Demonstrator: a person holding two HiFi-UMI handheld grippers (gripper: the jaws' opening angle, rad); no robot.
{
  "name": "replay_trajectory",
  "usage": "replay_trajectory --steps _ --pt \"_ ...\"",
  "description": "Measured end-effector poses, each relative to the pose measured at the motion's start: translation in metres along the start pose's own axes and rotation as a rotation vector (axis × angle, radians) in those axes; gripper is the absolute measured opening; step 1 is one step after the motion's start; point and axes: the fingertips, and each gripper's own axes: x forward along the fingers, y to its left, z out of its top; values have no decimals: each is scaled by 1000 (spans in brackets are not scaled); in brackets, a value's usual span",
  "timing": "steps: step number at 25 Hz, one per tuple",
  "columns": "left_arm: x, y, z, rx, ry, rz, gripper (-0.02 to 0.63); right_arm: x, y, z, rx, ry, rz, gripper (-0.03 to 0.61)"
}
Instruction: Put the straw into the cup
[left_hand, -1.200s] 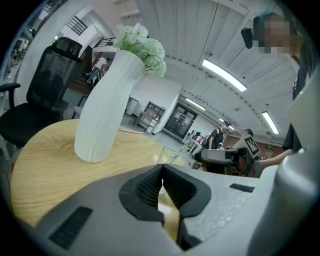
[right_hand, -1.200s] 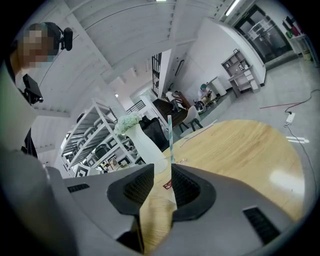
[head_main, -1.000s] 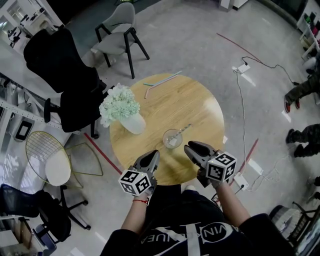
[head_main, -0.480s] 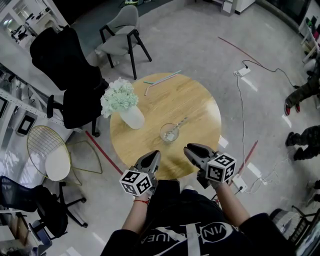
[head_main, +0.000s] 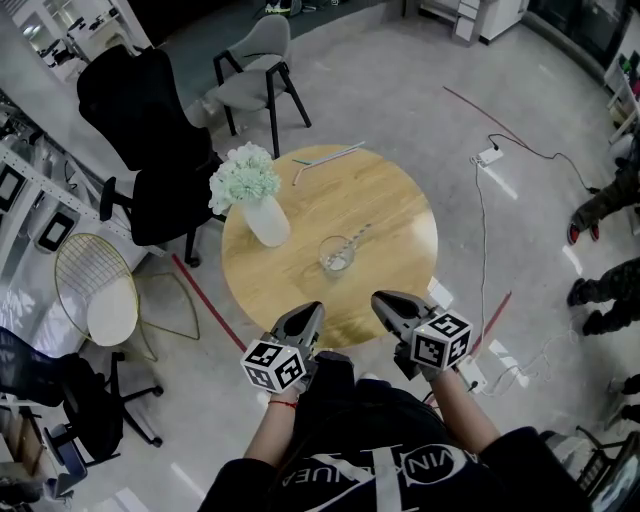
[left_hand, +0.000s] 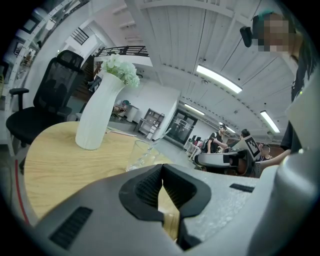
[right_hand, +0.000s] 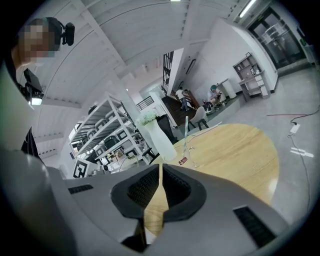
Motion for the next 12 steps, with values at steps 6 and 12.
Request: replay_trajectory --steps 6,12 --pt "-8 -22 -7 7 -28 5 9 -17 16 -9 -60 27 47 3" --pt "-19 -38 -12 14 -49 5 9 -25 39 -22 -115 63 104 3"
